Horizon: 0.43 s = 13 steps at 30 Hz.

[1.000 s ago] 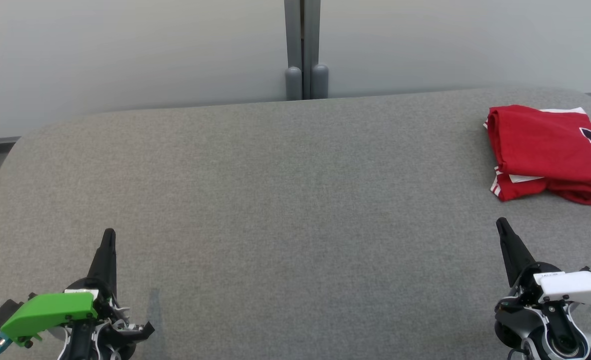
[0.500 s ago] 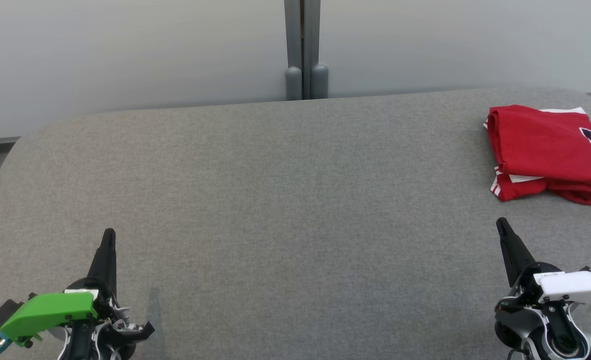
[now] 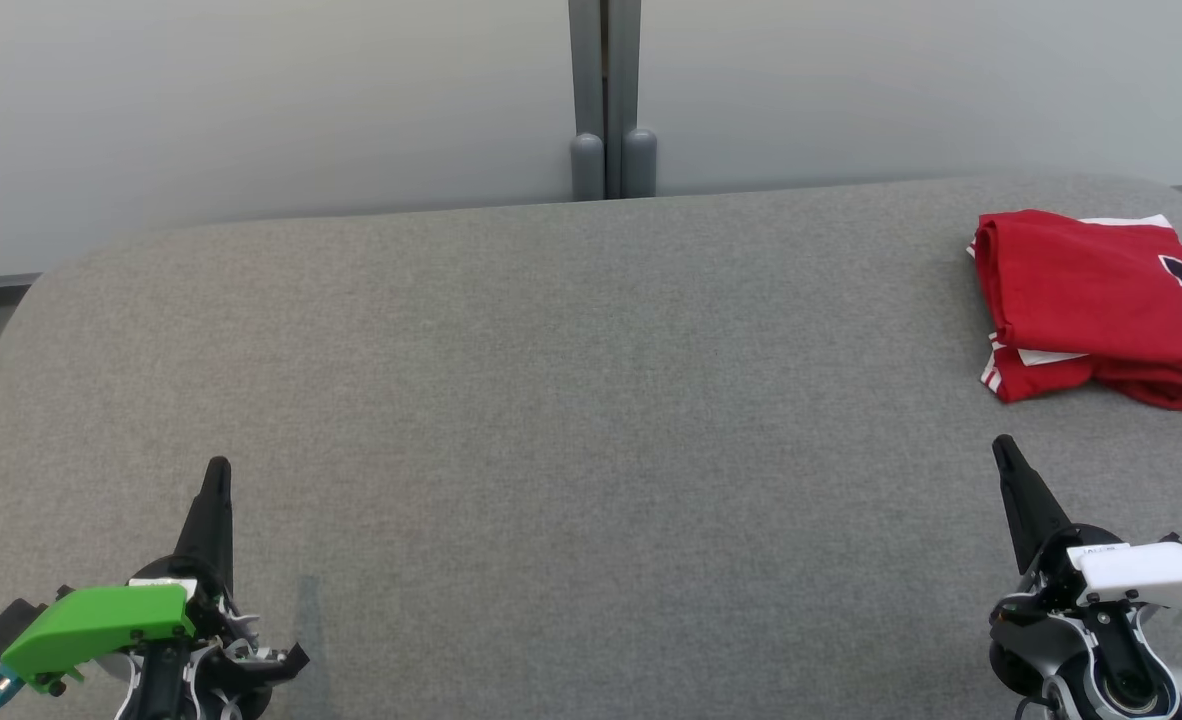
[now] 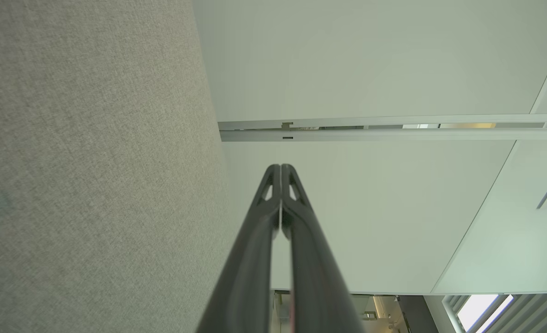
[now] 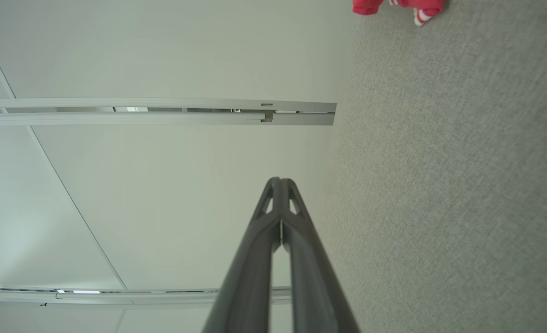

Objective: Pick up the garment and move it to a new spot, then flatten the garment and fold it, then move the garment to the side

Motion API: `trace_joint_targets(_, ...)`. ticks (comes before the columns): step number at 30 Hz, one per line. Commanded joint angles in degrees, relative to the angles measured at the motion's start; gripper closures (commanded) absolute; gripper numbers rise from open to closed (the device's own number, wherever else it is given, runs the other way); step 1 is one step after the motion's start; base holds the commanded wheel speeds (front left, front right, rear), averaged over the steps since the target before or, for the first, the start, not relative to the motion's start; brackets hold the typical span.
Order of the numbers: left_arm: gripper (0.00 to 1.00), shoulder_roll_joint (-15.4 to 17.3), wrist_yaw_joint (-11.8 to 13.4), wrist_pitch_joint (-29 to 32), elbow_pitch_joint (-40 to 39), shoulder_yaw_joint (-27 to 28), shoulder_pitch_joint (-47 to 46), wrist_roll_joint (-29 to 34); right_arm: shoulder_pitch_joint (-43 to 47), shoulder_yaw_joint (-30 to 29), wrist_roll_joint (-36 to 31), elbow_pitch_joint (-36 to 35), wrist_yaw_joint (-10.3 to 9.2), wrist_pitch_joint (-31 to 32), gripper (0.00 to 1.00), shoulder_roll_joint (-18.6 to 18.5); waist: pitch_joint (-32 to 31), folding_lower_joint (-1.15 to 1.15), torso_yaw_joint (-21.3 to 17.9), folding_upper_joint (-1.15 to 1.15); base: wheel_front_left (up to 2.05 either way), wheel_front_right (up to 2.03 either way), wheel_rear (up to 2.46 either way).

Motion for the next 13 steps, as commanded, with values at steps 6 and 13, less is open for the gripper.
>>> trace_joint_targets(6,1.00,0.4,0.1,0.2,-0.2,0.2,-0.7,-0.1,-0.4,-0.1,0.1,-0.2,0.00,0.2,1.00,-0.3,0.0,0.00,0.0,0.00,0.00,0.00,0.00)
trace_joint_targets(13,1.00,0.4,0.1,0.2,-0.2,0.2,-0.7,-0.1,-0.4,-0.1,0.1,-0.2,0.00,0.2,1.00,-0.3,0.0,0.00,0.0,0.00,0.00,0.00,0.00)
